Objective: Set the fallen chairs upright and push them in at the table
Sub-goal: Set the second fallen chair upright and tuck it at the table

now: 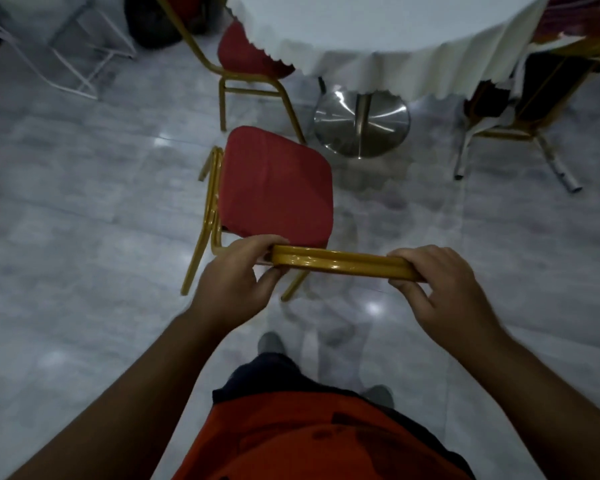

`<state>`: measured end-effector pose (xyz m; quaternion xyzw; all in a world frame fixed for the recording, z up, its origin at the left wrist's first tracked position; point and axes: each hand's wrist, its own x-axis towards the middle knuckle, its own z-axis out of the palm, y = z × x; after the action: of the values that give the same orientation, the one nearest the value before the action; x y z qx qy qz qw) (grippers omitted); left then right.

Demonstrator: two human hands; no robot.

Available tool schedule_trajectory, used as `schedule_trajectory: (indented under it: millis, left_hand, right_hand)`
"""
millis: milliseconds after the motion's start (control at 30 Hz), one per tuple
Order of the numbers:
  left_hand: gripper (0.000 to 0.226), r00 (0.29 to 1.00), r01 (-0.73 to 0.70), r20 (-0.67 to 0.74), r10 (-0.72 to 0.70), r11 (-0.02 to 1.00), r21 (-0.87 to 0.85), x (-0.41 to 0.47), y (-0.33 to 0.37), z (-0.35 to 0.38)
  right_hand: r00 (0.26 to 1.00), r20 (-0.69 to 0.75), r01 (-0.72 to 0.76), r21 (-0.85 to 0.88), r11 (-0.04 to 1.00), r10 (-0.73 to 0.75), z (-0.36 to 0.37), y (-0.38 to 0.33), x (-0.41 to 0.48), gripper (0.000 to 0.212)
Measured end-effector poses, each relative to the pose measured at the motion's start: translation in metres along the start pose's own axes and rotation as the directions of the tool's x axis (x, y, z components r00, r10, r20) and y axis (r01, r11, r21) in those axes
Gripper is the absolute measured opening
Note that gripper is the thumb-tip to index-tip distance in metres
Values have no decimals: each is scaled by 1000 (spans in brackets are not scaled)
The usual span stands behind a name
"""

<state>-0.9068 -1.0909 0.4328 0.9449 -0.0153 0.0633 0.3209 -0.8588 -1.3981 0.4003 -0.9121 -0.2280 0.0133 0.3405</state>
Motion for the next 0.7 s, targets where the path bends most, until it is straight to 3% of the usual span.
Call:
schedule_trajectory:
  millis: [67, 133, 333, 500, 700]
  left_hand:
    - [41, 996, -90, 23, 91, 996, -22, -4, 5, -16]
    - [50, 976, -197, 109, 189, 978, 65, -4, 8, -31]
    - [40, 935, -354, 122, 333, 899, 259, -7, -52, -87]
    - [34, 963, -268, 44, 265, 941, 207, -37, -127, -142]
    - [52, 950, -310, 53, 307, 916, 254, -36, -181, -166]
  right_hand:
    - [1000, -20, 10, -22, 1000, -10, 11, -28, 7, 34]
    - [1000, -25, 17, -42, 999, -18, 23, -57, 16, 32]
    - [989, 49, 141, -25, 990, -140, 74, -153, 48, 45]
    - [997, 61, -37, -79, 996, 42, 121, -196, 66, 53]
    - [993, 119, 10, -184, 983, 13, 155, -236, 100, 53]
